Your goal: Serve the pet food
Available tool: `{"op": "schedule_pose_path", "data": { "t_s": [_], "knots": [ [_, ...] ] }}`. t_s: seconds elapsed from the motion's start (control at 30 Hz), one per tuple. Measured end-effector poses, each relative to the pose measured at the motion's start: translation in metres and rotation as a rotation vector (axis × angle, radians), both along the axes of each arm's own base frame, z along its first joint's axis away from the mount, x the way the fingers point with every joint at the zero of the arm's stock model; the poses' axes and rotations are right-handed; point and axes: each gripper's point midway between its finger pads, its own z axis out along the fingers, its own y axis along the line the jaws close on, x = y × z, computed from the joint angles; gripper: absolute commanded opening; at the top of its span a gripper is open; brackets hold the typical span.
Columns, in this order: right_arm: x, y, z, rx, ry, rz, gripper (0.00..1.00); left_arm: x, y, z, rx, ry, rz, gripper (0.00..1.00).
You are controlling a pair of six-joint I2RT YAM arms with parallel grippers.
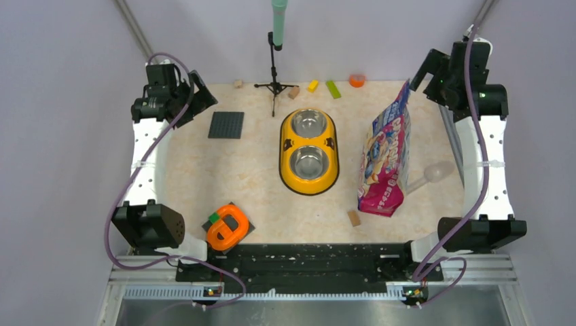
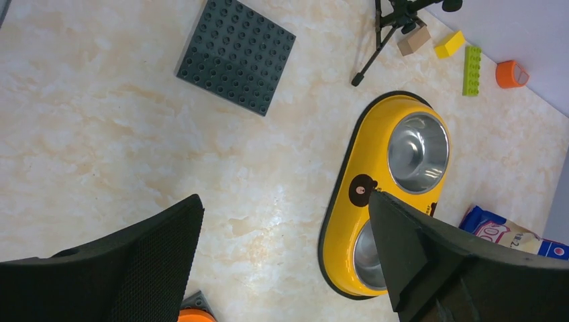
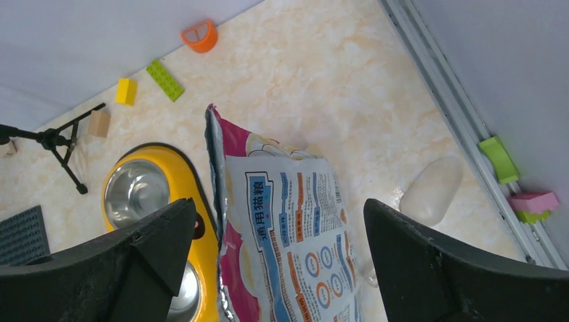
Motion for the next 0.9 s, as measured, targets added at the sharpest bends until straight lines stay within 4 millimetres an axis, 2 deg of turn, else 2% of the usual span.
{"op": "schedule_pose_path", "data": {
  "t_s": [0.17,0.33,0.47,0.53,0.67,0.77,0.87,0.9],
  "knots": [
    [0.002,0.004,0.009,0.005,-0.042,0.024,0.99,-0.001,-0.001,0.002,0.0,-0.005,-0.012,0.98],
    [-0.002,0.013,0.016,0.006,-0.095,0.094,0.99,-0.002,-0.023,0.006,-0.081,-0.042,-0.097,0.98],
    [-0.012,0.017,0.033,0.002,-0.143,0.122,0.99,-0.004,-0.046,0.009,-0.11,-0.057,-0.156,0.98],
    [-0.016,0.019,0.037,0.009,-0.146,0.135,0.99,-0.007,-0.069,0.01,-0.086,-0.06,-0.207,0.98],
    [-0.021,0.028,0.027,0.03,-0.105,0.17,0.99,-0.022,-0.144,0.018,-0.042,-0.077,-0.384,0.97],
    [-0.025,0.041,0.002,0.042,-0.038,0.205,0.93,-0.033,-0.189,0.019,-0.037,-0.081,-0.486,0.97],
    [-0.032,0.061,-0.031,0.061,0.059,0.251,0.88,-0.033,-0.216,0.01,-0.032,-0.051,-0.537,0.96],
    [-0.035,0.066,-0.041,0.065,0.092,0.26,0.83,-0.03,-0.222,0.005,-0.027,-0.036,-0.542,0.96]
  ]
}}
